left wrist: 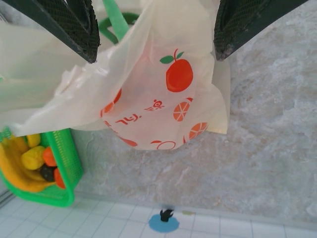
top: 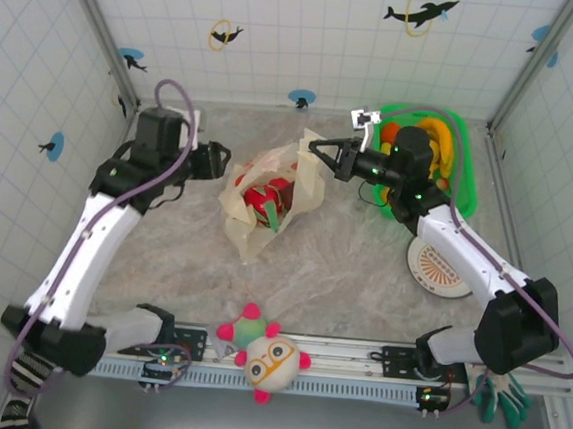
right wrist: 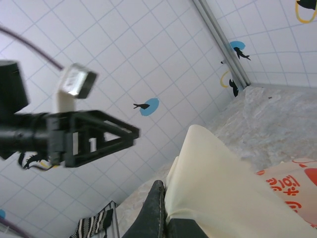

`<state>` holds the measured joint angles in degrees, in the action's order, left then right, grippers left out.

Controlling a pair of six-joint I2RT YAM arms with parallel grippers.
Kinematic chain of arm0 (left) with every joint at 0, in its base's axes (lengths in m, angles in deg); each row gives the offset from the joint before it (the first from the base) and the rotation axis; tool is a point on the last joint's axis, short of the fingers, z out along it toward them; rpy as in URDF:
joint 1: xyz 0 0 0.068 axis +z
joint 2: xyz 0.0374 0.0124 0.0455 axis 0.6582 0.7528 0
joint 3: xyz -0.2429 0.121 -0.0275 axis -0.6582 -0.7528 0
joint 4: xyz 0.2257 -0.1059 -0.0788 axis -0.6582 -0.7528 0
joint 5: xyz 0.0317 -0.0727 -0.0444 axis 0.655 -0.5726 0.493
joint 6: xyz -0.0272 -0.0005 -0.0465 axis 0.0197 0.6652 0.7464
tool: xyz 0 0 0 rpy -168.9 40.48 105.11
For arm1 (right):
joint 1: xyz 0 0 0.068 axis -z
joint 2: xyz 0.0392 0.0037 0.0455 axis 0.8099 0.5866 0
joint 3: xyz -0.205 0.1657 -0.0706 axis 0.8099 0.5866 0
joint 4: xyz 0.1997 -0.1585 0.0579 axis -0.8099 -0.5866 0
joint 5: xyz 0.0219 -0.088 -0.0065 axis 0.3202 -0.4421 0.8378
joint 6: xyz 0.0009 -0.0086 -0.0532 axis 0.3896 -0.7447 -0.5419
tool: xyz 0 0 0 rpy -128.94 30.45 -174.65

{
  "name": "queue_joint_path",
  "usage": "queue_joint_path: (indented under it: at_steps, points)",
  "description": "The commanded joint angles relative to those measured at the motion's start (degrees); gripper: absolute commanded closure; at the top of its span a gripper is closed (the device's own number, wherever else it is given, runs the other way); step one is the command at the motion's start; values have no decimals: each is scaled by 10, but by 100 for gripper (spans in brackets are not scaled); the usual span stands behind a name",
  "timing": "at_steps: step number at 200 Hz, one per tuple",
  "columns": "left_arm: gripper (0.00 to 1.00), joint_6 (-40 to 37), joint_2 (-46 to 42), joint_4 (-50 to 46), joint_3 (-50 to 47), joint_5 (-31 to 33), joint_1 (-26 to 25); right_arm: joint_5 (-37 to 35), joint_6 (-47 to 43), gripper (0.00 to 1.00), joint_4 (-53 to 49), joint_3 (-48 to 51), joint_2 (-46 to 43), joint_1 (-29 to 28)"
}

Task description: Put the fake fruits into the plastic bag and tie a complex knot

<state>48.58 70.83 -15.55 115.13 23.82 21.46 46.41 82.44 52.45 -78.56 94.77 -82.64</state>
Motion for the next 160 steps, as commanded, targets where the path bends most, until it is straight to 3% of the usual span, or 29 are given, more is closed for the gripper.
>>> queue_joint_path:
  at_steps: [1,26,66,89,106,160]
  points:
    - [38,55,-85,-6,-82,-36,1,-17,-5,100,22,-20,5,-3]
    - [40,135,-154,20,-163,-71,-40,-25,-11,100,12,-19,5,-2]
    - [40,273,-196,51,-241,33,-206,-39,-10,100,11,-18,5,-4]
    - [39,322,-184,62,-265,88,-269,-44,-10,100,10,-19,3,-5]
    - [39,336,-172,60,-276,120,-292,-45,-12,100,8,-17,2,-5]
    - [38,343,-107,121,-306,134,-314,-49,-18,100,3,-9,-5,-5]
